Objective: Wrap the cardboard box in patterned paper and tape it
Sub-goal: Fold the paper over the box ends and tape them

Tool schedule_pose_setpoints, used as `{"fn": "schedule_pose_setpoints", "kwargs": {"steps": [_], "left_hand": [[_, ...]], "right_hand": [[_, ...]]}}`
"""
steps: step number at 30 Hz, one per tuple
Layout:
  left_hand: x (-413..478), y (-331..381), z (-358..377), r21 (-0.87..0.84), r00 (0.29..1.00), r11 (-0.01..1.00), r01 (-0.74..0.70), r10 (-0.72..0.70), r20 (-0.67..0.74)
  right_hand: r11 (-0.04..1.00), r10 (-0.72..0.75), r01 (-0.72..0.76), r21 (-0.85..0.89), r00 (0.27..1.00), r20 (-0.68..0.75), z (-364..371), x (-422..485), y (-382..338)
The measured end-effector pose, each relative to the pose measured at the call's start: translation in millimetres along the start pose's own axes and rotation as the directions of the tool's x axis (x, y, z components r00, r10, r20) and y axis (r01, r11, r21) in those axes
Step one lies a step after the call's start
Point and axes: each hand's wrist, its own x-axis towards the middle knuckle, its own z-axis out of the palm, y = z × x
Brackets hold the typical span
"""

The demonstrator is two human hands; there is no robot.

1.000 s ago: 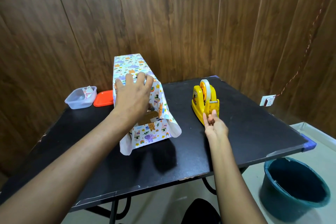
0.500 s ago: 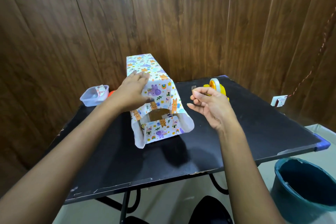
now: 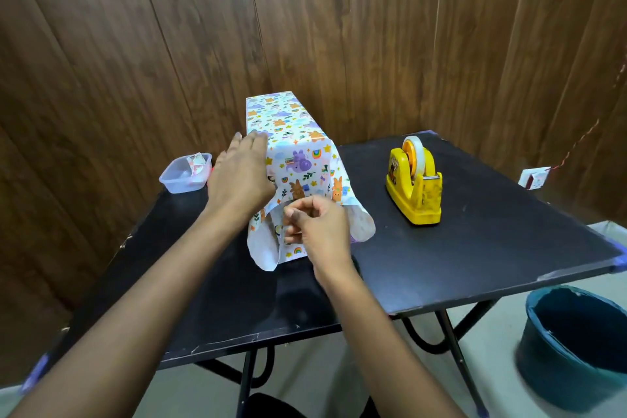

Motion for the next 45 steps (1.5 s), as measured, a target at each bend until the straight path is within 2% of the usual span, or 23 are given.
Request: {"fn": "schedule_pose_setpoints", "kwargs": {"steps": [6,13,17,30,36,41,45], "left_hand": [[-4,4,4,0.114,0.998,0.993,-0.017,0.024,-0.061],[-3,5,4,0.161,0.998,0.987,-0.014,0.023,-0.053],[-4,5,5,0.150,0.999,0.989,-0.013,0.021,-0.050],[-3,10,5,0.191,0.999,0.982,0.008,-0.002,-0.033],[-1,10,6,0.196,1.000,0.980,0.015,-0.009,-0.029],[0,9,7,0.214,0.999,0.977,0.003,0.006,-0.042],[0,8,7,0.218,0.999,0.976,-0.004,0.014,-0.044]], "right_hand": [[0.999,-0.027,0.030,0.030,0.996,-0.081,10,13,28],[0.986,-0.139,0.124,-0.114,0.981,-0.135,27,24,38],[0.984,-0.150,0.128,-0.126,0.971,-0.186,31,23,40],[0.999,0.003,-0.014,-0.039,0.959,-0.284,34,30,36],[0.967,-0.044,-0.021,-0.255,0.969,-0.245,26,28,39],[0.856,-0.101,-0.026,-0.516,0.971,-0.215,20,24,39],[0.807,-0.078,-0.064,-0.588,0.974,-0.213,17,27,40]]}}
